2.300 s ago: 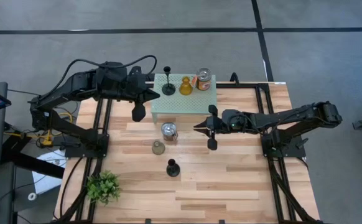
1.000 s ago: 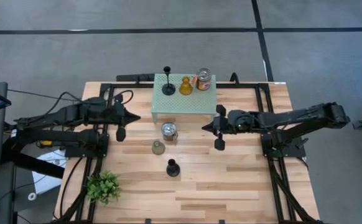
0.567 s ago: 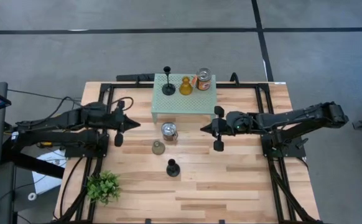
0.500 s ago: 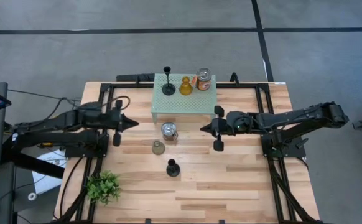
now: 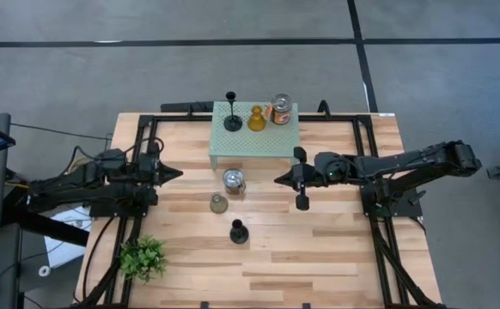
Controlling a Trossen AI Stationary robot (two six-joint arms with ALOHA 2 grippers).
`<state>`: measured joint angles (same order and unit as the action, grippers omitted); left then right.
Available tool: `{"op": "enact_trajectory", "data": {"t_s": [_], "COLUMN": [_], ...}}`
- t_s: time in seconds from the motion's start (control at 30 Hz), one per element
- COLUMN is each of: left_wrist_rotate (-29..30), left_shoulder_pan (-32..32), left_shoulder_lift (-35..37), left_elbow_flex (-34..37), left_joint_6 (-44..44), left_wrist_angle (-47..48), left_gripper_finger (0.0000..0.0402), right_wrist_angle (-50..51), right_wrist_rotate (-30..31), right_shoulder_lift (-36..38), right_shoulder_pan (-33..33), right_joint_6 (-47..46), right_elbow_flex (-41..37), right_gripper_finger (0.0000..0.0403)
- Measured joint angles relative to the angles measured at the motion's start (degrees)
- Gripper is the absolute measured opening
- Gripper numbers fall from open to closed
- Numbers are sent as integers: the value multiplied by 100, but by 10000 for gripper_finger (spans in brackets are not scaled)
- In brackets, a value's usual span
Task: Pick & Place candle stick holders
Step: Put the scented candle on the shelf aligned with the other scented candle
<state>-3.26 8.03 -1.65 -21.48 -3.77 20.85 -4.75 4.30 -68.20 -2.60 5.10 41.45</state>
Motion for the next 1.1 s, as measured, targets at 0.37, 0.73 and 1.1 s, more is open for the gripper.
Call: {"op": "enact_trajectory", "data": {"t_s": [0.37, 0.73, 1.1], "left_wrist_rotate": [8, 23, 21], "left_shoulder_pan": [0, 0, 2], "left_shoulder_lift": [-500, -875, -1104], "left_elbow_flex": [-7, -9, -11], "left_joint_6": [0, -143, -131], "left_wrist_angle": [-464, -539, -556], "left_gripper_finger": [7, 11, 8], "right_wrist_angle": [-733, -359, 730], "right_wrist_rotate": [-651, -914, -733], "right_shoulder_lift": [0, -729, -2133], "right_shoulder_pan": [-18, -266, 220], "right_joint_6": [11, 582, 700], "right_elbow_flex": [0, 762, 1902], "right_gripper_finger": [0, 0, 0]}}
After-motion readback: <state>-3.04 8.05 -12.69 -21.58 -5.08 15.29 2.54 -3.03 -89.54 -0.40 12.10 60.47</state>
